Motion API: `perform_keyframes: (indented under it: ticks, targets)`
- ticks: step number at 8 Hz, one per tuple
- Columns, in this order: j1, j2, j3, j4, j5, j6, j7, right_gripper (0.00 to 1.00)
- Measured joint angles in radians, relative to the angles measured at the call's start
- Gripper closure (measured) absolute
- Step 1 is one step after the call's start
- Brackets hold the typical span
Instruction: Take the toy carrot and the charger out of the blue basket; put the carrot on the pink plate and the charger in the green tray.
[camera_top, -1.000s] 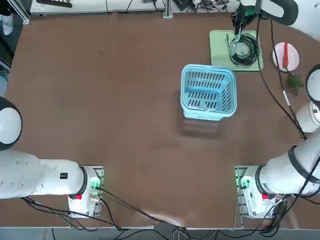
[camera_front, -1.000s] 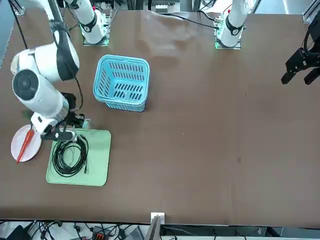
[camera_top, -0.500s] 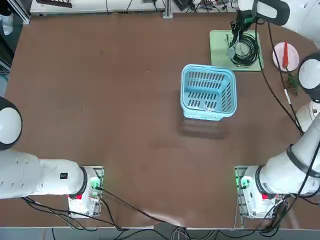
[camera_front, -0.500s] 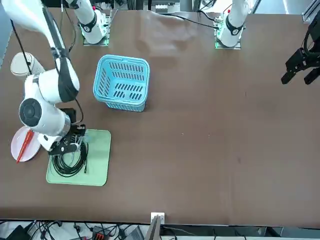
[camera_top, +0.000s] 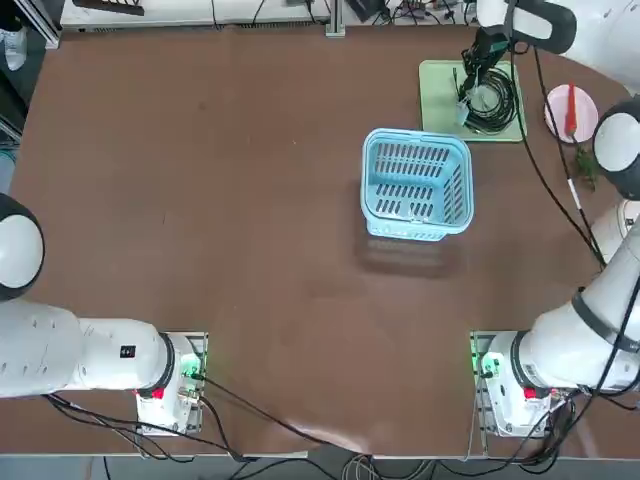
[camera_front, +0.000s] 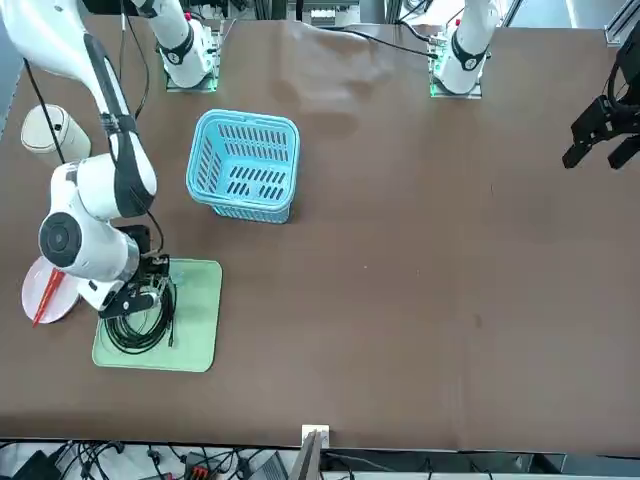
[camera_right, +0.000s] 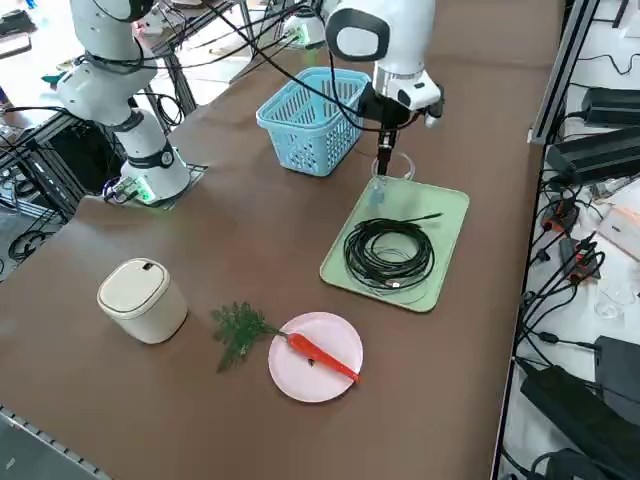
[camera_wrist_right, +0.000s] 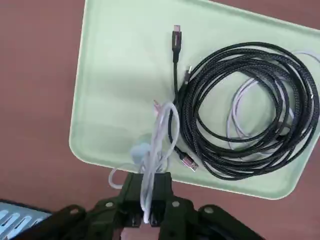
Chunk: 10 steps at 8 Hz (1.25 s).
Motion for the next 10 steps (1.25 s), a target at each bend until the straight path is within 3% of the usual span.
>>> perform_keyframes:
  ticks: [5, 7, 8, 10]
  targets:
    - [-0.017, 0.014, -0.001, 0.000, 0.000, 0.013, -0.046, 0.79]
    - [-0.046, 0.022, -0.001, 0.000, 0.000, 0.023, -0.084, 0.59]
    - [-0.052, 0.025, -0.001, 0.001, 0.000, 0.032, -0.089, 0.55]
    - [-0.052, 0.029, 0.001, 0.001, 0.000, 0.048, -0.090, 0.22]
